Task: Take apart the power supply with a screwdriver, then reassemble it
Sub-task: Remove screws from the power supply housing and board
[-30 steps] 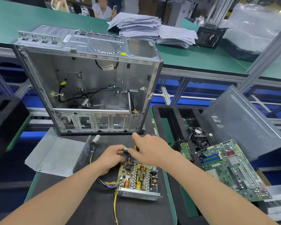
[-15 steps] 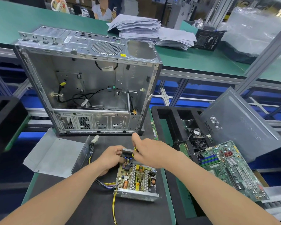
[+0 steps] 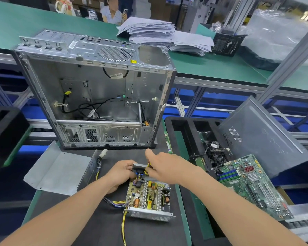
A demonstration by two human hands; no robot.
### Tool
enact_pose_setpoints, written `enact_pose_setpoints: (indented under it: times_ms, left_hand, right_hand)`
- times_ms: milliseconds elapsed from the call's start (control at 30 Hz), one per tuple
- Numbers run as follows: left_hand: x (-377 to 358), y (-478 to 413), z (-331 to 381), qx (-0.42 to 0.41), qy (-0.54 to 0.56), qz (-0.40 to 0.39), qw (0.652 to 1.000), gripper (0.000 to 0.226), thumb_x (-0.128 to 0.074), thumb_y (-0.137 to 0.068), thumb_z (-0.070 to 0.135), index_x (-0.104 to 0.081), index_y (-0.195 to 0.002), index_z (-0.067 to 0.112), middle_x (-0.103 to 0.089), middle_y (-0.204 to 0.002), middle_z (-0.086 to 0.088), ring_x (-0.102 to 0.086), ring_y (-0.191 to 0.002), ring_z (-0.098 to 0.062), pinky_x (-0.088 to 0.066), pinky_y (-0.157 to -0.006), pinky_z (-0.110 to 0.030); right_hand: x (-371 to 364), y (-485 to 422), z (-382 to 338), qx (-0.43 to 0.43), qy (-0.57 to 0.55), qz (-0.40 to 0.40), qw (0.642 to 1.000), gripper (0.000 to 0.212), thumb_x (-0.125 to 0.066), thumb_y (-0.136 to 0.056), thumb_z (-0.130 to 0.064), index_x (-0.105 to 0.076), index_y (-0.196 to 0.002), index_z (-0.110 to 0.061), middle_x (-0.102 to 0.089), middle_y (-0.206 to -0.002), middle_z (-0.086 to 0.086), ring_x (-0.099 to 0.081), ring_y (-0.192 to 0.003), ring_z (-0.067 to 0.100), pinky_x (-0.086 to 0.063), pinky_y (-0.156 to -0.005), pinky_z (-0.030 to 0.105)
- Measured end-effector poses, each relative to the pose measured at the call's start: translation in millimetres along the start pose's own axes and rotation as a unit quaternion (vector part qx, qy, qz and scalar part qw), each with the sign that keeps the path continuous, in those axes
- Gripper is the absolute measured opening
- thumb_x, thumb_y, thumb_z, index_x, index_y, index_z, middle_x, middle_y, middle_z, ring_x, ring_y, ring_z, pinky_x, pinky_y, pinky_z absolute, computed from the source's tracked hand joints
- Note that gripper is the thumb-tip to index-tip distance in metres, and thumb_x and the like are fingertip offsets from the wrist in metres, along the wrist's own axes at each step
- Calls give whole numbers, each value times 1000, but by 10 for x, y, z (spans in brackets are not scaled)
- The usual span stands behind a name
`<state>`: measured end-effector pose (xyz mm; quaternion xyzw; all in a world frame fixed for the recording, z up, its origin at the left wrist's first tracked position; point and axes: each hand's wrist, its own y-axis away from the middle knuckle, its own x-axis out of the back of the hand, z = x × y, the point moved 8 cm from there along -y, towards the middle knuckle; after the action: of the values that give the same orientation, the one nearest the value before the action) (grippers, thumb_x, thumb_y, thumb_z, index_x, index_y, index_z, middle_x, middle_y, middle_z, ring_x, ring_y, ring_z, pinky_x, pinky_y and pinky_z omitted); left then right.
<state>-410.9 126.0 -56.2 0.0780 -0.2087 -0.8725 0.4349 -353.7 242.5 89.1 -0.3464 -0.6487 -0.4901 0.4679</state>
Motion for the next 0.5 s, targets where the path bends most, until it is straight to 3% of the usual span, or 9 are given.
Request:
enact_pose_setpoints:
  times_ms: [67, 133, 233, 333, 400, 500]
  left_hand:
    - [19, -7, -6, -1, -3, 3, 1000, 41, -57, -77, -26, -71, -104, 1, -72, -108, -29, -66, -91, -24, -47, -81, -32]
    - [25, -12, -4, -3, -11, -2, 1000, 42, -57, -76, -26, -71, -105, 1, -73, -109, -27, -67, -94, -24, -46, -85, -34]
    - [23, -12, -16, 2, -12, -6, 1000, 43, -58, -76, -26, -72, -106, 2, -76, -102, -21, -67, -91, -21, -47, -83, -33]
    - [28, -8, -20, 5, -13, -5, 1000, 42, -58, -77, -25, -72, -105, 3, -77, -102, -20, -66, -90, -20, -46, -82, -32]
    - [24, -11, -14, 5, -15, -6, 1000, 43, -58, -76, -25, -72, -105, 4, -76, -106, -22, -67, -94, -22, -46, -85, -33]
    - [33, -13, -10, 5, -16, -5, 1000, 47, -57, -76, -26, -73, -108, 5, -76, -108, -22, -69, -98, -25, -48, -89, -36]
  right_hand:
    - [47, -46, -17, -19, 136, 50, 989, 42, -34, -111, -51, -51, -112, -12, -60, -78, 6, -55, -65, 31, -26, -50, 33]
    - [77, -42, -28, -41, 177, 78, 980, 58, -26, -109, -62, -58, -112, -13, -67, -86, 8, -64, -72, 32, -23, -51, 32]
    - [66, -16, 6, -19, 35, 67, 997, 38, -34, -108, -54, -36, -122, -18, -63, -82, 6, -64, -69, 33, -39, -52, 36]
    - [15, 16, 1, 10, -83, 3, 996, 18, -41, -108, -35, -28, -109, -23, -57, -74, 6, -54, -59, 28, -39, -52, 38]
    - [33, -23, 10, -7, -35, 27, 999, 26, -40, -111, -43, -31, -109, -18, -50, -69, 1, -54, -59, 29, -30, -48, 34]
    - [116, -67, 20, -61, 137, 88, 985, 57, -25, -107, -65, -51, -105, -14, -46, -68, -1, -65, -71, 32, -20, -49, 32]
